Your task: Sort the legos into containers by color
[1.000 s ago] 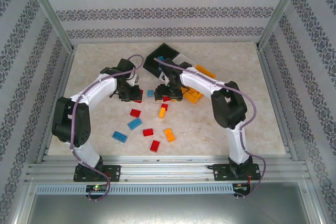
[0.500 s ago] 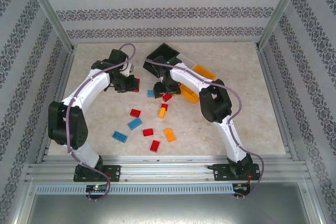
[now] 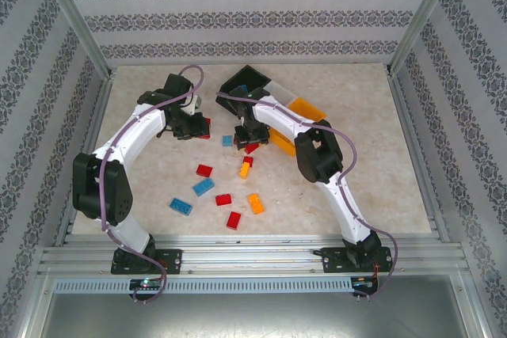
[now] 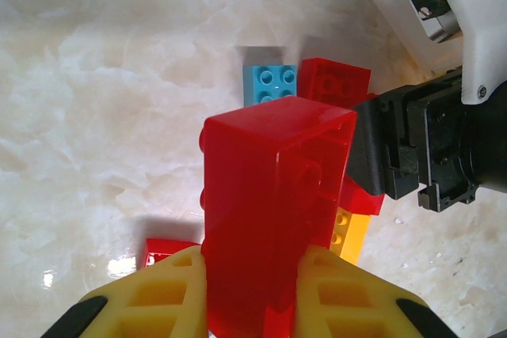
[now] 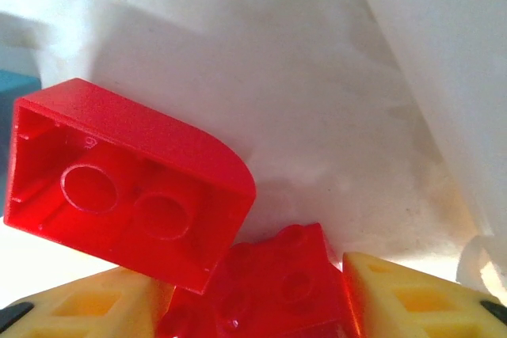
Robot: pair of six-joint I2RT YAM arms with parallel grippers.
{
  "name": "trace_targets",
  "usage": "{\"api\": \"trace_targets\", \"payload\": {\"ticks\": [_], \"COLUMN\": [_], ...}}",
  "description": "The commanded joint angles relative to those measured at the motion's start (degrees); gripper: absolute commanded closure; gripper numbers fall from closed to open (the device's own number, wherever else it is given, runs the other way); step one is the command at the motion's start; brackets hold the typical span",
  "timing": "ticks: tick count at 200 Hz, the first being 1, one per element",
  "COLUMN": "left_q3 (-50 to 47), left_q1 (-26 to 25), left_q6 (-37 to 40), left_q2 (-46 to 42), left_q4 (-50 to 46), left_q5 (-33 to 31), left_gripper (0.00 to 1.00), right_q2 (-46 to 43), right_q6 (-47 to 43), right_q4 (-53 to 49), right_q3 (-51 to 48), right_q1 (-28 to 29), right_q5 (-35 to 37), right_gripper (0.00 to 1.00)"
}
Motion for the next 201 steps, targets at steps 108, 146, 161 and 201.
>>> {"api": "trace_targets", "payload": {"ticks": [108,146,161,201], "left_q3": [8.5,14.2,17.1,29.6], "left_q1": [-1.0,-4.2,-5.6,-9.0], "left_q6": [-6.5,-8.0,-9.1,-11.8], "left_q2": [7.2,12.6,15.6,27.2], "left_q4": [5.1,6.9,8.7,11.8], "left_q5": [7.3,8.4,9.2,11.6], "left_gripper": [0.97,0.97,0.96,0.96], "right_q2": [2.6,5.7,2.8,-9.5], "right_q6": [-0.9,-0.7,-1.6,-1.8], "right_q4": [-3.9,-5.0,-3.9,-1.8], "right_q3": [25.5,31.4,28.7,15.6], "right_q1": [-13.0,-15.7,-16.2,-17.1], "right_q5": [0.1,-0.2,0.0,1.1], "right_gripper": [0.43,0.28,0.25,0.22]}}
